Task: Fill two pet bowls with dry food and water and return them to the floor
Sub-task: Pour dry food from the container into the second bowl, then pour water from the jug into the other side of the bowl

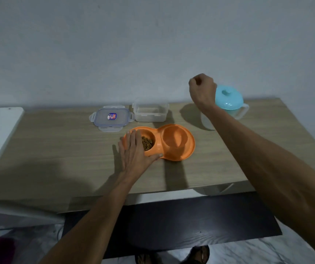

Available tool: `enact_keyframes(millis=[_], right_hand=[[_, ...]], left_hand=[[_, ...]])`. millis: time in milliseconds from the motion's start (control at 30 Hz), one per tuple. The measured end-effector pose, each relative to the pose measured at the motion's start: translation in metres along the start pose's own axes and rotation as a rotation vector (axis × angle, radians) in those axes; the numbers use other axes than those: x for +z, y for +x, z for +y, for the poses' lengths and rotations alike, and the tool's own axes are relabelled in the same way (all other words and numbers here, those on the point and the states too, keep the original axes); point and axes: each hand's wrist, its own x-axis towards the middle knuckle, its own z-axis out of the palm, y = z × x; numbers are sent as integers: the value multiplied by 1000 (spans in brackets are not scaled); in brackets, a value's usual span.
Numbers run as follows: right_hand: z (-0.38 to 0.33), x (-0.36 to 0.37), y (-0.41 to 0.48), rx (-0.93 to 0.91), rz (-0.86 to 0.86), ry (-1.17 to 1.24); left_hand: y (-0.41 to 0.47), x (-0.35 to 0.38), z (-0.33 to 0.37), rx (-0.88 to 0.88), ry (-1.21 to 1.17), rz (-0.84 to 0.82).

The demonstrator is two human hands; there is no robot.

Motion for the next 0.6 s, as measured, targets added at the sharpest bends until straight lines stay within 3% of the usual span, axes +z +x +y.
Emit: enact_keyframes(millis=[133, 333, 500, 600], right_hand=[[21, -42, 22, -44, 137, -45], [92, -75, 46, 198, 252, -122], [144, -78, 51, 544, 268, 145], [161, -72, 50, 614, 239, 301]], left_hand=[[14, 9, 35, 129, 18, -112], [24, 27, 61, 108, 39, -178], [24, 28, 65, 54, 51, -188], [23, 26, 67, 50, 57, -183]])
